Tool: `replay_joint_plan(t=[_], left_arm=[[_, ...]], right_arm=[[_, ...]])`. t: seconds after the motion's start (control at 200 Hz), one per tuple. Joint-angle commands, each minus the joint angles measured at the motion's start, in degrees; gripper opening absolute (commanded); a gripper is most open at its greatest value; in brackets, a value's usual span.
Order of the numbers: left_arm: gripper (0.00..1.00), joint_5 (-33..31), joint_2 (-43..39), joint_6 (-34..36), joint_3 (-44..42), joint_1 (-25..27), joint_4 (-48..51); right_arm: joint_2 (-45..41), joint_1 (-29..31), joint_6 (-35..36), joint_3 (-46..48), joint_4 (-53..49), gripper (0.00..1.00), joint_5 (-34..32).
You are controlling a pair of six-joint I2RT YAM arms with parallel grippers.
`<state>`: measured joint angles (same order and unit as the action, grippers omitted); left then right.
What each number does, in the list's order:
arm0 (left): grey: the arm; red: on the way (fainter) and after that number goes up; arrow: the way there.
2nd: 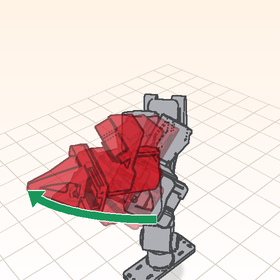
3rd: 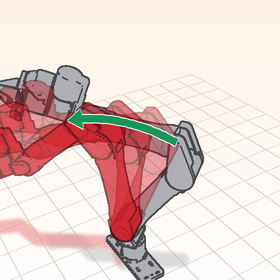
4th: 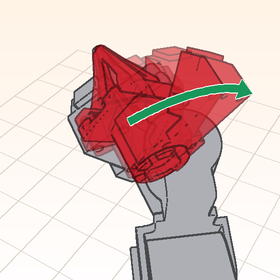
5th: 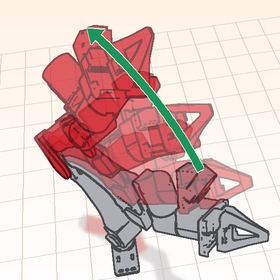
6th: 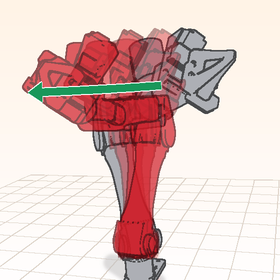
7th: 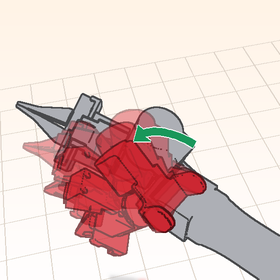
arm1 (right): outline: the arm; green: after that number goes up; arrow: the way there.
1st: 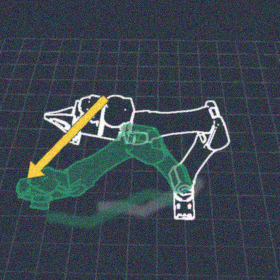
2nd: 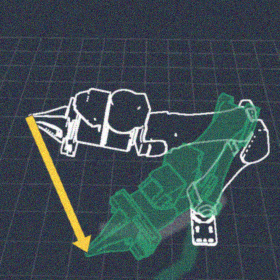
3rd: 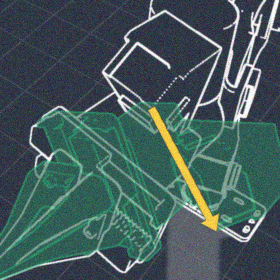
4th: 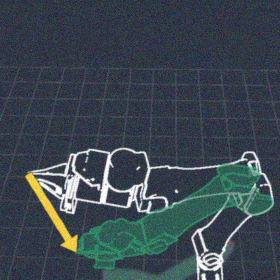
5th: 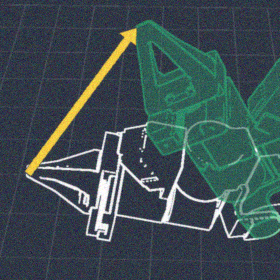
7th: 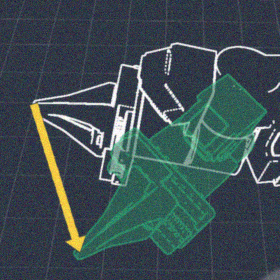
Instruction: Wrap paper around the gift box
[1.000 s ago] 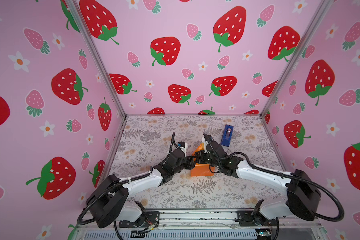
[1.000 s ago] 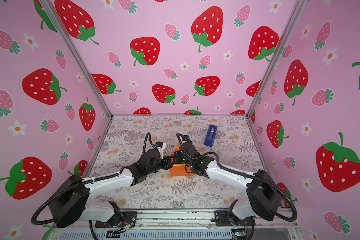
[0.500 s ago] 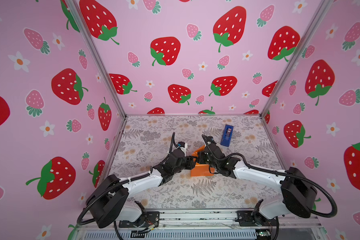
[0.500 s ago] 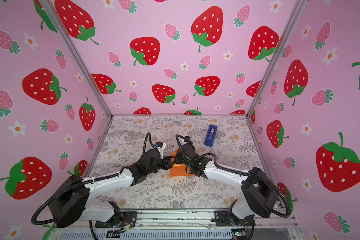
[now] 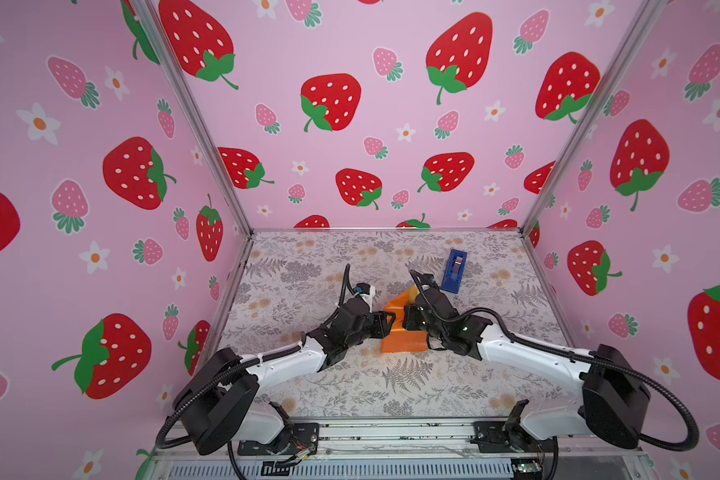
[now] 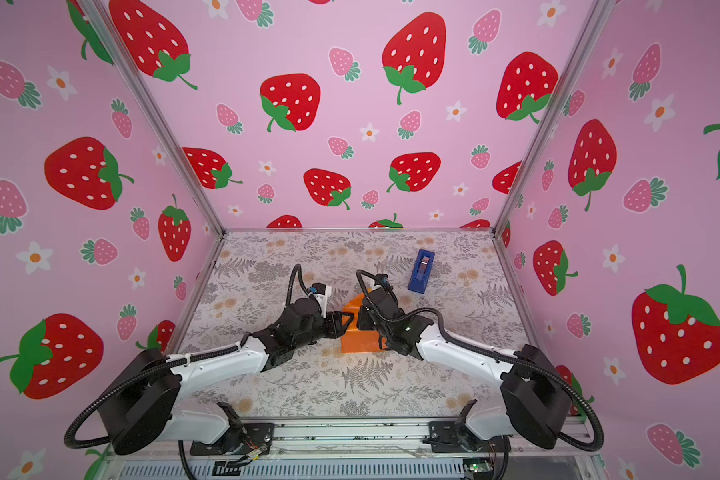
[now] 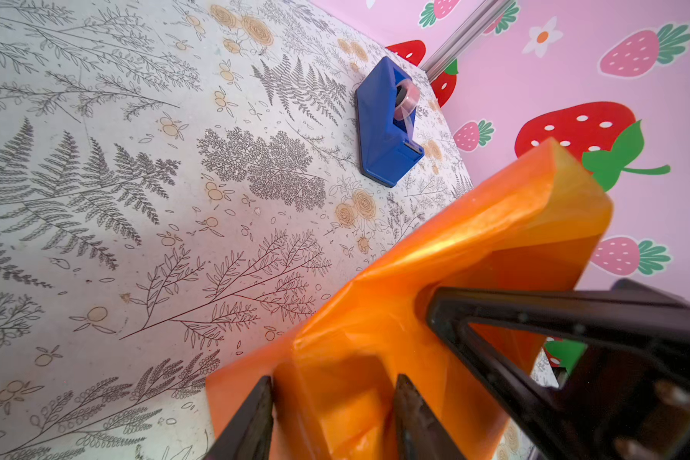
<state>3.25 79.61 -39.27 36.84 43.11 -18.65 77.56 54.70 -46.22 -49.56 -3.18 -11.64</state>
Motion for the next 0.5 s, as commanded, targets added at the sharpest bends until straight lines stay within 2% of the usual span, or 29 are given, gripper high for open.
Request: replay_joint_plan(t=[0.0, 0.1, 0.205, 0.495], left_arm=[[0.49, 0.8, 3.1, 0.3, -0.7, 0.4, 8.7], [0.49, 0.8, 3.1, 0.3, -0.6, 0.5, 8.8], [0.49, 0.9, 3.3, 0.4, -0.5, 0.4, 9.0], [0.49, 0.5, 3.0, 0.2, -0.6, 0.4, 9.3]], right_arm=[[-1.9, 0.3, -1.1, -0.8, 0.8, 0.02, 5.8], [-1.2, 0.4, -2.4, 0.9, 3.6, 0.03, 8.9], [0.6, 0.5, -3.0, 2.0, 3.5, 0.02, 9.2], [-1.5, -0.2, -3.3, 4.7, -4.5, 0.0, -0.3]])
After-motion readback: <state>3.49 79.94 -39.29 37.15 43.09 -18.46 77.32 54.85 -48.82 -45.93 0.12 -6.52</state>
